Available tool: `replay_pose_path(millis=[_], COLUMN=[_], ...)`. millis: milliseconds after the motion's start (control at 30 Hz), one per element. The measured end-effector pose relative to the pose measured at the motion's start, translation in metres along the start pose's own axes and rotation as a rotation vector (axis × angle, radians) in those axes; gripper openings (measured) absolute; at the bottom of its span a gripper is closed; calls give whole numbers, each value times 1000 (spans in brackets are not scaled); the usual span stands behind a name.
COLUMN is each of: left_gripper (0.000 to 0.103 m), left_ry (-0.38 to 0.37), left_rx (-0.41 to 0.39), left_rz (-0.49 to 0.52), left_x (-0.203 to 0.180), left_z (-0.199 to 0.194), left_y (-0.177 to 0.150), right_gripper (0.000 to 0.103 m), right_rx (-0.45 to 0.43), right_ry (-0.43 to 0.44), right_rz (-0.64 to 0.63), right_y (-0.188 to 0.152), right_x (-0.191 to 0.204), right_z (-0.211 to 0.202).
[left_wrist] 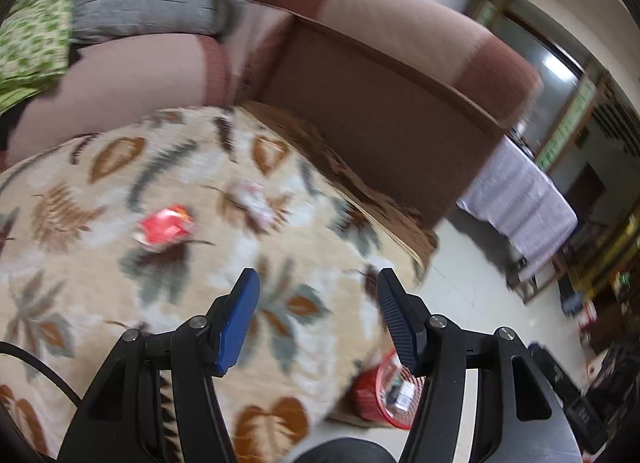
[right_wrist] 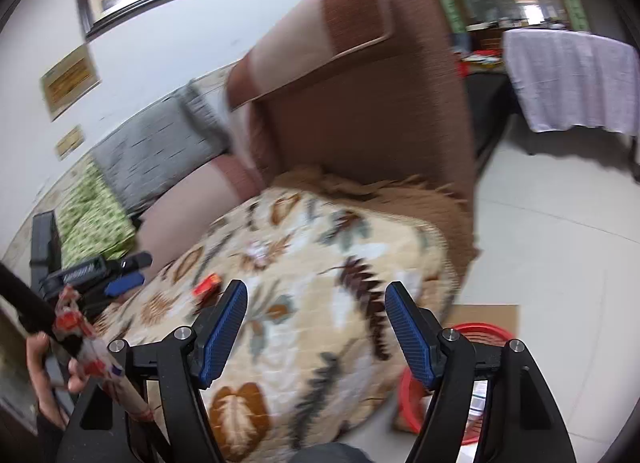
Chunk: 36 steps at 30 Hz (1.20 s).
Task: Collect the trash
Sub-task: 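Move both tools back over the red wrapper and clear plastic bag on the blanket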
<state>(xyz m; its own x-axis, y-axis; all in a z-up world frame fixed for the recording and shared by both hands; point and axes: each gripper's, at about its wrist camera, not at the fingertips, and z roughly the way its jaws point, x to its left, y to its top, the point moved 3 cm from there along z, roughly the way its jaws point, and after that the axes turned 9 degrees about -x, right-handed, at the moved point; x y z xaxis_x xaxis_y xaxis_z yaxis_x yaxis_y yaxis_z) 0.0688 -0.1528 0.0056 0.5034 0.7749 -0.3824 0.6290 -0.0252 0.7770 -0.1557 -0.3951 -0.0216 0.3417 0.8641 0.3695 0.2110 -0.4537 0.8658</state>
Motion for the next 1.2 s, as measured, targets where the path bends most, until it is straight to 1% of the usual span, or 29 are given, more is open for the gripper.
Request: replay_pose_path(millis=[33,67,133,167,267,333,400,533,633,800,900,967,1033,1133,1200], left_gripper=[60,60,60,60,60,60,60,60,60,60,60,60,60,60,60], left_ry=[33,87,145,166,188,219,213,221,201,219,223,224,227,241,258], left_rx=[-19,-45,-65,-61,-54,-45,-21,22,53,71,78,80,89,83,73], left_rz=[-15,-31,-50,-62,-102,-165,-187,-162,-181,-166,-187,-221,-262,-303,-319], left_x=[14,31,56,72,104,122,126,125,127,136,148,159,169,183,191], left_z=[-4,-9,-14,-15,-15,-9,0,21,31,49,58,63,66,65,64], left_y=[8,17,29,35,42,42,38,34,31,34,34,33,31,31,33], right_gripper=[76,76,76,76,76,76,76,76,76,76,76,76,76,76,76], right_rx=[6,12,26,33,54,74,86,117,150,170,149,130,98,99,122], right_ry=[16,35,71,95,154,187,224,253,262,271,258,257,227,207,192], right_rz=[-2,-5,-8,-5,-17,-24,-26,-59,-64,-72,-73,-72,-77,-91,-122], right_y=[0,-1,-1,-1,0,-1,-2,-7,-13,-23,-32,-38,-47,-58,-67], right_x=[5,12,25,32,52,64,75,88,93,99,100,100,99,105,115], right_z=[5,11,24,30,49,60,71,96,118,159,184,202,227,262,292])
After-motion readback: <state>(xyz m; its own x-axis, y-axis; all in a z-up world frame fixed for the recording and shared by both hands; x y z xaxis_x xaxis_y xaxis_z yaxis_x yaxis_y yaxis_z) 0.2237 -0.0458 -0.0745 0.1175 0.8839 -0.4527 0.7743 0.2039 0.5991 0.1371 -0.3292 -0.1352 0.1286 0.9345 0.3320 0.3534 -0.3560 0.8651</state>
